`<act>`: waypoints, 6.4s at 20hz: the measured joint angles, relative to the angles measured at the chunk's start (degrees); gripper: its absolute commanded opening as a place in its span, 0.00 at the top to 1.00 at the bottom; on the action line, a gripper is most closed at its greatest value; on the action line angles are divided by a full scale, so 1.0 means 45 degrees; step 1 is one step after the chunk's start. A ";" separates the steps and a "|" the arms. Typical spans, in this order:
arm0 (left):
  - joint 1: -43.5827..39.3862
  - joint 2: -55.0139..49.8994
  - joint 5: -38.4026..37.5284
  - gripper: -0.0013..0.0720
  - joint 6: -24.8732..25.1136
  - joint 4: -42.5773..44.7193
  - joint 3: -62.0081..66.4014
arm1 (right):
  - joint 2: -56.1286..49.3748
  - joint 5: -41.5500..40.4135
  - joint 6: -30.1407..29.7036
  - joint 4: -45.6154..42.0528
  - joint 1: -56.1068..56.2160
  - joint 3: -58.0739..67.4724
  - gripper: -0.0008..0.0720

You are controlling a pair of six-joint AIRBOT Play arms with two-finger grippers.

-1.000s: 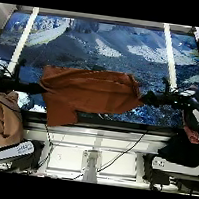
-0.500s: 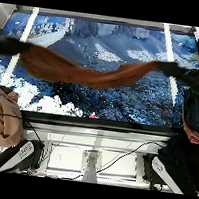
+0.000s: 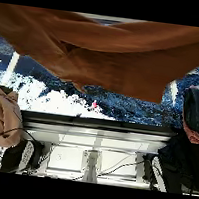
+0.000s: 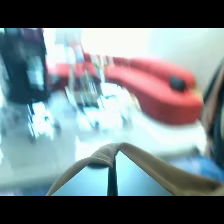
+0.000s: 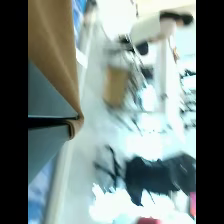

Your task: Fold the clothes and pants, and hang the long-sleeved shirts on hangers.

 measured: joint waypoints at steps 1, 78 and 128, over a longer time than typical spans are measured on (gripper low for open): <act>0.0000 0.0466 0.0398 0.96 -0.0034 -0.0005 0.0015 | 0.0461 -0.0107 0.0204 -0.0379 0.0000 0.0131 0.97; -0.4163 -0.9044 -0.2132 0.03 -0.7315 1.3022 -0.3857 | -1.2099 0.3832 0.3653 -0.5761 0.1355 -0.1360 0.52; -0.1588 -0.4682 -0.4619 0.96 -0.1156 0.8879 -1.2750 | -1.1234 0.5105 0.3113 -0.6479 -0.2443 -0.0913 0.53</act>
